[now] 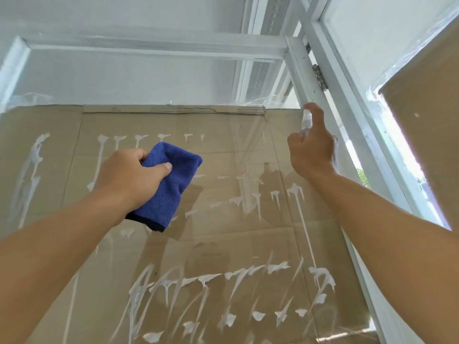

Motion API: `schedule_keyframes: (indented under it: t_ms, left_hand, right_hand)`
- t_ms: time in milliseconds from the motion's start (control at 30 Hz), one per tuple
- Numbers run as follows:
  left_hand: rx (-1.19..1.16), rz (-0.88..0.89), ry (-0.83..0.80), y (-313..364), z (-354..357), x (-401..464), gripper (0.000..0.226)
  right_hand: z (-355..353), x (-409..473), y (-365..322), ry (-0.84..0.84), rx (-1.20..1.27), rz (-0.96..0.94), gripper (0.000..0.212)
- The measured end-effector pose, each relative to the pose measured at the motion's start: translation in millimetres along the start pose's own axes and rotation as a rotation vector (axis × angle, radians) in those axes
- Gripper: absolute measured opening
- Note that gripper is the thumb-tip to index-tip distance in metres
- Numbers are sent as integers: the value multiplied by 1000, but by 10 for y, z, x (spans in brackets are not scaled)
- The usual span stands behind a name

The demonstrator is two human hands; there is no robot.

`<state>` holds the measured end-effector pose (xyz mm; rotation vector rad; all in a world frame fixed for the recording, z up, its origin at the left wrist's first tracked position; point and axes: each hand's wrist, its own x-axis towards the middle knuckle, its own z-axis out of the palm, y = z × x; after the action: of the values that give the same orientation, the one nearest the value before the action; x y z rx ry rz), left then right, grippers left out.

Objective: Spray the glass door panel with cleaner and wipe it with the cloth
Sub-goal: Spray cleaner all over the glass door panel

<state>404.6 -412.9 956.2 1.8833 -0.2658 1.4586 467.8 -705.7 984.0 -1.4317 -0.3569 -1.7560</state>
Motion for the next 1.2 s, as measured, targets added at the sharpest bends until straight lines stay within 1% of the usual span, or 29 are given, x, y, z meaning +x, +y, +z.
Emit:
schedule_keyframes:
  t_ms: [133,200,333,467,667,733,800,867,933,967,1067,1100,1200]
  left_hand:
    - [14,-7,19,-20,-38,5,26]
    - [9,-13,30,-30,-62,2,29]
    - [26,-17,34,-71,-114,-18,29]
    - [40,-16,40,-115,-183,-33,27]
    - [51,-16,50,-171,-340,-58,24]
    - [61,-6,43,-190,-404,-56,24]
    - [80,11,44,-217,-479,-51,25]
    - [100,28,47,-251,-559,-43,25]
    - [123,38,48,-290,-635,-36,24]
    - [137,39,49,-310,-670,-38,22]
    - [159,40,56,-382,-761,-31,24]
    - [164,39,57,-409,-788,-28,25]
    - [164,31,55,-478,-865,-14,25]
  right_hand:
    - [27,7,-67,-82,60,55,52]
    - [62,-14,-125,-130,160,102,48]
    - [122,-70,-258,-207,338,142,53]
    - [141,-106,-342,-236,328,128,47]
    - [201,-222,-486,-290,435,142,55]
    - [225,-251,-531,-289,419,112,53]
    - [272,-277,-577,-323,368,68,49]
    - [340,-301,-639,-423,310,62,49]
    - [411,-333,-718,-533,263,111,50]
    - [444,-357,-762,-558,251,138,49]
    - [512,-451,-884,-529,274,148,55]
    - [537,-482,-909,-502,285,119,55]
    - [638,-526,-951,-415,280,16,48]
